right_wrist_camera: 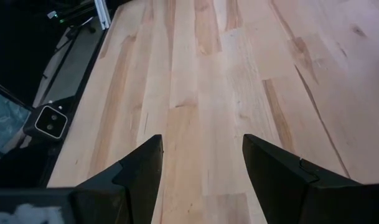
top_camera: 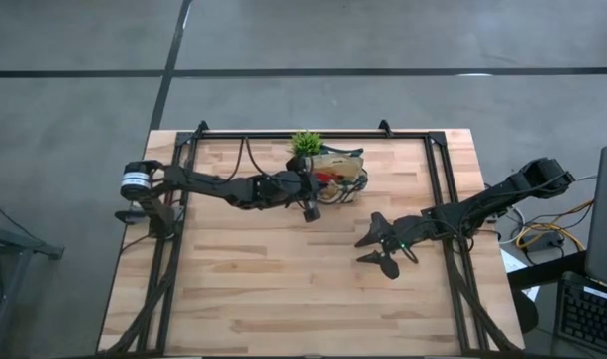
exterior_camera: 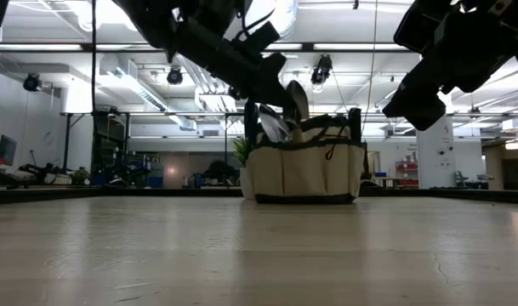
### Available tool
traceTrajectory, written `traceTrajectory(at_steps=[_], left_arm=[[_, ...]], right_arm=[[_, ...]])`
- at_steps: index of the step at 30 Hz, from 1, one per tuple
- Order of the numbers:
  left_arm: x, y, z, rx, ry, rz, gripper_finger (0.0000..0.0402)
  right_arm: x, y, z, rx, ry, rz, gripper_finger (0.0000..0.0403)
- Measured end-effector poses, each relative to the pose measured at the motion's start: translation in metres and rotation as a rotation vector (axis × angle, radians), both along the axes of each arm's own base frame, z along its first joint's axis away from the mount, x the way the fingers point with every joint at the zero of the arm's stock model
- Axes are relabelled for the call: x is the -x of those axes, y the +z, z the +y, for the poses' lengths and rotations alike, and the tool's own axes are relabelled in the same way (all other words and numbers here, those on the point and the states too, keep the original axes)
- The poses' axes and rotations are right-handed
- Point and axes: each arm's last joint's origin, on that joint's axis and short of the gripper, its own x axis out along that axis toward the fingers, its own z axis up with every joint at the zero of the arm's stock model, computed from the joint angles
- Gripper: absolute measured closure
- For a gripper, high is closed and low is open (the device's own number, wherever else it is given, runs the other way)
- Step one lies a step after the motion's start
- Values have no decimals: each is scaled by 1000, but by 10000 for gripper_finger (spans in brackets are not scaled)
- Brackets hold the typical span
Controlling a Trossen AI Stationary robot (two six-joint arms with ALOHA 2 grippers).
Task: Pick & Place Garden tools in Gardening bag
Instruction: Put the brown trowel into the gardening bag
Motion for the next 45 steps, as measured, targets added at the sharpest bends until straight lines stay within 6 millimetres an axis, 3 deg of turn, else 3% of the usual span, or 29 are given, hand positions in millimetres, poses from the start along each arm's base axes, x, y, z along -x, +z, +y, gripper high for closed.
traceTrajectory(at_steps=[6,20,29,34,39,45], left_arm=[[-10,-12,-1,-6,-54,36,393],[-10,7,-14,51,-76,-83,374],[-5,-7,-12,121,-51,47,372],[-7,-2,-12,126,-57,-7,369],[-10,3,-11,205,-91,-2,339],[-9,4,-7,235,-25,-6,269]], right_arm=[[0,0,0,0,1,-3,188],[1,-2,0,1,0,10,188],[1,-2,0,-1,-1,2,188],[1,-1,0,-4,0,-9,188],[1,-1,0,-4,0,-9,188],[1,-2,0,-4,0,-7,188]])
